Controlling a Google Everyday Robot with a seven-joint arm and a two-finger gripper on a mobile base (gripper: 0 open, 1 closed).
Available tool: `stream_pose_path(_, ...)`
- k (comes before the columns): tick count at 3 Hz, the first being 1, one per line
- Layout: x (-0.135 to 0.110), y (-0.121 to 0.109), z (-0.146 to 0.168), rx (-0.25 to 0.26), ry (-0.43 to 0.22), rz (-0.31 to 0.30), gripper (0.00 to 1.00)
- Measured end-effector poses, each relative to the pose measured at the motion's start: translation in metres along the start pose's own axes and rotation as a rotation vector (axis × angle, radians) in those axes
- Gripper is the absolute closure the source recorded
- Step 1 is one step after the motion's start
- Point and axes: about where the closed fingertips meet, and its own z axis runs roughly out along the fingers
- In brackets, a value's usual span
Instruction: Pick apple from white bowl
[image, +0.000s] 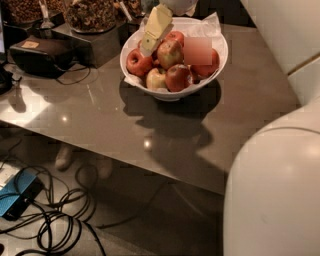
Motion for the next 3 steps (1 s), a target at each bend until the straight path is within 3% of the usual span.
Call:
stream_pose_path(2,0.005,-0.011,0.024,0.005,0.050,0.051,0.16)
stream_pose_path(3,0.005,-0.010,0.033,0.003,0.067,0.053,0.17)
